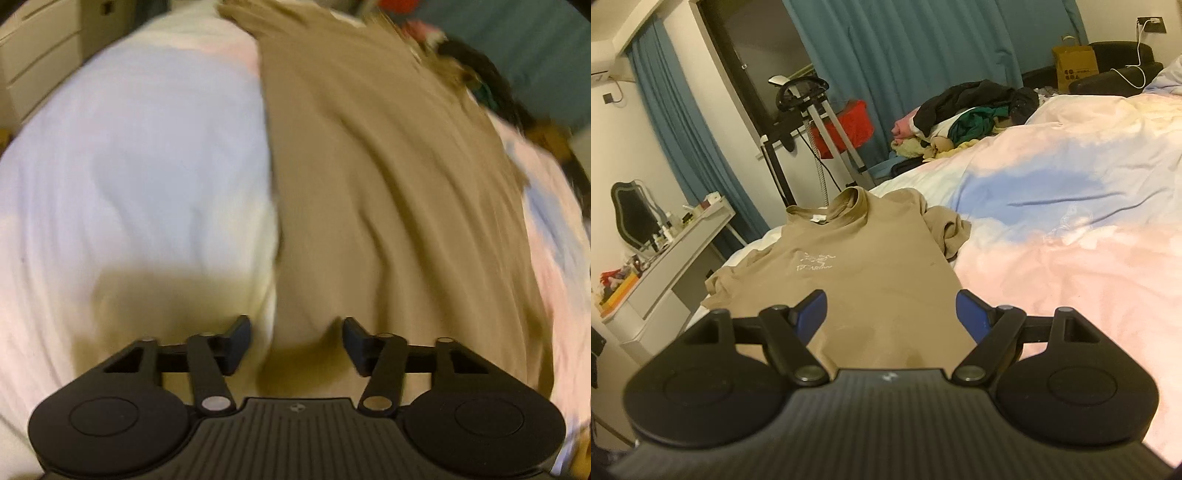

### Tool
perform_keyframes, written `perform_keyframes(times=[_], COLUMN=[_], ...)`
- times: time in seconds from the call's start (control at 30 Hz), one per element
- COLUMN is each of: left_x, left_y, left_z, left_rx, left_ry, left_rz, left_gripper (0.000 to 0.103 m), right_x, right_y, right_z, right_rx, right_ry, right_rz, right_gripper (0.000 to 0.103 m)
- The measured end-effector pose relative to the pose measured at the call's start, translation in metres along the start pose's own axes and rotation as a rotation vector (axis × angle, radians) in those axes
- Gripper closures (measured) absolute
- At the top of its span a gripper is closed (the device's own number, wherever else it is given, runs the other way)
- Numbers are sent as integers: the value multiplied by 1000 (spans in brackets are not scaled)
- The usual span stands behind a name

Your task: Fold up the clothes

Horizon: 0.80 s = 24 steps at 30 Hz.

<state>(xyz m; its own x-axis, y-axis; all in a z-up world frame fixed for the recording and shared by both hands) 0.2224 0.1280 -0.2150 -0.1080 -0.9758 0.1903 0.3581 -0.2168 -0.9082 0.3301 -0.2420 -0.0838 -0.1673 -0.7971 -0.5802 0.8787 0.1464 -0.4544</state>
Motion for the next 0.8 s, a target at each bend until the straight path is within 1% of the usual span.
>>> perform_keyframes(times=[0.03,0.07,0.1,0.13,0.23,0.3,0.37,0.47,0.5,0.6,0.67,0.73,0.8], left_x=[1,2,3,4,0,-10,-19,-16,-14,-7,2,15,32], left_y=[-1,-2,-5,-8,-27,-39,-42,-39,-39,-46,-55,-67,-80], left_z=[-1,-1,0,1,9,13,12,7,7,14,23,38,58], left_rx=[-12,-19,-25,-30,-4,4,-13,-15,-16,3,44,123,219], left_ry=[5,8,6,4,-1,14,-3,33,42,62,73,97,133], left_rz=[4,8,-6,-25,4,84,144,176,185,209,204,212,232], left_gripper=[74,88,96,98,98,99,98,96,95,77,48,36,27], right_x=[0,1,1,1,-1,-3,-4,-5,-5,-6,-6,-6,-4], right_y=[1,2,4,5,5,3,2,3,3,2,1,1,2], right_z=[0,-1,-2,-3,-4,-3,-1,0,-1,-1,-2,-1,2], right_rx=[-1,-4,-8,-12,-16,-7,-2,-5,-7,-8,-5,1,7], right_ry=[-2,-5,-7,-10,-22,-26,-25,-21,-22,-30,-31,-24,2], right_rz=[-1,-4,-8,-9,-6,-1,3,9,9,11,11,13,22], right_gripper=[24,24,24,24,24,24,24,24,24,24,24,24,24])
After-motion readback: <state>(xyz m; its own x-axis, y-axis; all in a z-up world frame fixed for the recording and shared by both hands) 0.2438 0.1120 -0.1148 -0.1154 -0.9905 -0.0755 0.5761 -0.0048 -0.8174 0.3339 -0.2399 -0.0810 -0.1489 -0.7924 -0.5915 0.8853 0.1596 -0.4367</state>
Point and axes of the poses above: each gripper's, at about its wrist camera, not at the fingertips, and y roughly the way its jaws point, x to its right, z to its top, the point moved 10 cm from there along y, roughly the way its jaws point, and after that the axes turned 12 degrees about y, right-handed, at the moved point
